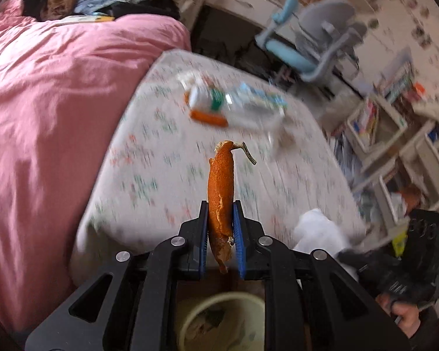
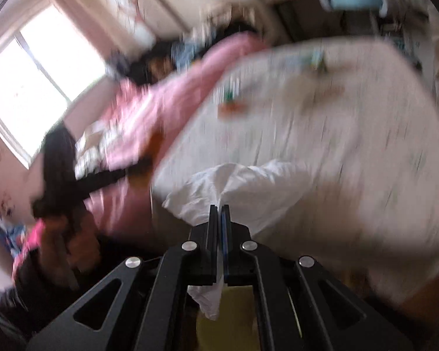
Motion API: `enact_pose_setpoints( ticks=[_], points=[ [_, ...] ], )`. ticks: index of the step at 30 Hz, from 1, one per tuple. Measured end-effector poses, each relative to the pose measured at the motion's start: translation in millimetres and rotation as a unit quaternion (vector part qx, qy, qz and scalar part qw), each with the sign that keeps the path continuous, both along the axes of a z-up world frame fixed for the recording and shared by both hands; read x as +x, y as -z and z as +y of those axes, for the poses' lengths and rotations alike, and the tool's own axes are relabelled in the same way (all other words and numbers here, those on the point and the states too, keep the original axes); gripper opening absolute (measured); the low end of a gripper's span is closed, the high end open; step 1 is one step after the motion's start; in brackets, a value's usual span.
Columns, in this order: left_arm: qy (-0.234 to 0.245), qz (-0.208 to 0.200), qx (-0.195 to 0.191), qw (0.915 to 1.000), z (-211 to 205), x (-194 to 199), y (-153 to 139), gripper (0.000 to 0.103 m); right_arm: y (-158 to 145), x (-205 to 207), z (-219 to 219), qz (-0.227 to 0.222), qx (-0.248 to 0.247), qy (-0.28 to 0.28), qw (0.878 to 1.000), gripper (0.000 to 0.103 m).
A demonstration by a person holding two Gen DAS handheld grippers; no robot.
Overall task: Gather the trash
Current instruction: 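Grasp the white plastic bag with the right gripper while the left gripper grasps an orange peel, then carry both items over the yellow bin and open both grippers to drop them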
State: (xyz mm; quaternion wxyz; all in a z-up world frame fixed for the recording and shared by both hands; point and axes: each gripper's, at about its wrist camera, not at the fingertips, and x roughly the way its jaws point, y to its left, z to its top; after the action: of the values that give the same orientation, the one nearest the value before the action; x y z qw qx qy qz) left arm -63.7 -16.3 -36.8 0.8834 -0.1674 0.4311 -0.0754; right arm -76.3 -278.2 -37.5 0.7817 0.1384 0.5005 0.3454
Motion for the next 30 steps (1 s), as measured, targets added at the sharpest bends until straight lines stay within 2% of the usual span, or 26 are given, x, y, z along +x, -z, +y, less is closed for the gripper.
enact_pose_setpoints(
  ticks=[5,7,8,9,10,11,12,15,17,18,20,23,28,30],
  points=[
    [0.038,0.043,0.037,0.9977,-27.4,-34.6,21.2,0.016,42.2,-36.3,37.0,0.065,-0.084,-0.07,0.992,0.004],
    [0.049,0.068,0.044,0.9955,-34.4,-46.0,32.2,0.016,44.8,-41.6,36.1,0.068,-0.098,-0.063,0.991,0.006],
    [0.055,0.083,0.046,0.994,-37.7,-50.0,38.2,0.016,43.4,-41.5,30.2,0.064,-0.102,-0.041,0.992,0.009],
    [0.069,0.103,0.047,0.9912,-43.5,-53.7,46.2,0.016,39.7,-41.5,25.3,0.058,-0.1,-0.025,0.993,0.021],
    [0.089,0.127,0.051,0.9866,-51.5,-56.8,55.9,0.016,36.5,-40.5,21.5,0.051,-0.096,-0.011,0.994,0.042],
    [0.111,0.149,0.056,0.9811,-60.1,-59.7,64.5,0.016,26.9,-39.1,11.2,0.029,-0.085,0.026,0.996,0.05],
    [0.144,0.177,0.075,0.9707,-75.3,-64.5,76.5,0.016,23.2,-39.4,8.0,0.019,-0.08,0.039,0.996,0.055],
    [0.198,0.194,0.126,0.9526,-101.9,-75.0,89.2,0.021,9.9,-38.2,2.4,-0.015,-0.064,0.073,0.995,0.055],
    [0.213,0.195,0.136,0.9478,-108.6,-78.3,91.1,0.033,8.7,-36.5,1.5,-0.026,-0.064,0.084,0.994,0.057],
    [0.211,0.194,0.138,0.9481,-108.0,-78.5,90.8,0.037,11.6,-39.7,-0.3,-0.028,-0.063,0.087,0.994,0.058],
    [0.192,0.186,0.128,0.9549,-99.9,-76.2,86.9,0.046,11.7,-38.2,-0.1,-0.032,-0.062,0.095,0.993,0.059],
    [0.168,0.173,0.114,0.9638,-90.4,-73.0,80.0,0.052,8.0,-38.0,-3.1,-0.035,-0.059,0.105,0.992,0.062],
    [0.155,0.145,0.109,0.9712,-97.4,-58.1,66.7,0.056,-1.9,-41.0,-12.2,-0.029,-0.041,0.119,0.992,0.066],
    [0.148,0.14,0.106,0.9732,-97.4,-52.3,64.9,0.057,-8.2,-39.0,-2.1,-0.051,-0.041,0.106,0.992,0.07]
  ],
)
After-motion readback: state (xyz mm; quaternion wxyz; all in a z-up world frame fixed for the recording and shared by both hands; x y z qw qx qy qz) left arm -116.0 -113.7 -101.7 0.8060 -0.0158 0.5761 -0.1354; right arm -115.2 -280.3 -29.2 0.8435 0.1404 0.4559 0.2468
